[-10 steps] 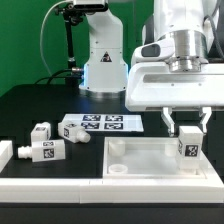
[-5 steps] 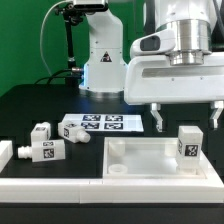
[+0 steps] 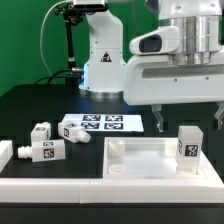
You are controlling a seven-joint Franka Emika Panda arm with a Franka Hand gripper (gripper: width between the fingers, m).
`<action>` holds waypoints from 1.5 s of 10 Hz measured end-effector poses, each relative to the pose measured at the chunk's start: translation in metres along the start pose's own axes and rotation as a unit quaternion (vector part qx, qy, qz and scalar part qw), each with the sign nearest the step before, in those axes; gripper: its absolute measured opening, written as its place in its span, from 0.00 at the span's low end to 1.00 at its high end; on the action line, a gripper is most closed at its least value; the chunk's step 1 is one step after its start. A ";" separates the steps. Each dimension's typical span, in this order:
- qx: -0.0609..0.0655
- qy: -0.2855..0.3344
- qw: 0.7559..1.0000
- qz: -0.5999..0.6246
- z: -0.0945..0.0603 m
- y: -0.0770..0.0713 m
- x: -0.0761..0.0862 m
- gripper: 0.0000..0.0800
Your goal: Assemble one leg
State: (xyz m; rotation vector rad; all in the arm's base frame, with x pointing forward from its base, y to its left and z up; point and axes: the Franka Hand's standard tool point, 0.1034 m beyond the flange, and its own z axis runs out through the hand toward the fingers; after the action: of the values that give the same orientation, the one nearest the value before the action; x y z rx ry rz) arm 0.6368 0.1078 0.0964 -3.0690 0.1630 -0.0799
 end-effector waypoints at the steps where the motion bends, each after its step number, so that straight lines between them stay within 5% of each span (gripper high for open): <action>1: -0.001 0.001 1.000 0.004 0.004 0.001 0.000 0.81; 6: -0.005 0.005 0.999 0.036 0.018 0.000 -0.002 0.80; 8: -0.005 0.005 0.998 0.056 0.018 0.000 -0.002 0.35; 11: -0.004 0.006 0.985 0.171 0.019 0.000 -0.002 0.36; 13: 0.005 0.037 0.943 0.331 0.019 0.000 -0.003 0.36; 15: 0.017 0.032 0.865 0.501 0.019 -0.001 -0.003 0.36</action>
Offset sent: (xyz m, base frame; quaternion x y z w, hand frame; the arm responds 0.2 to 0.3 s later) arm -0.0001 0.0082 -0.0189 -0.0142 0.0023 0.0360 0.9992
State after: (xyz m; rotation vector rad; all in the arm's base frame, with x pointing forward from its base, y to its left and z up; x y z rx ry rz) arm 0.6354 0.1102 0.0770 -2.5314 1.6553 -0.1170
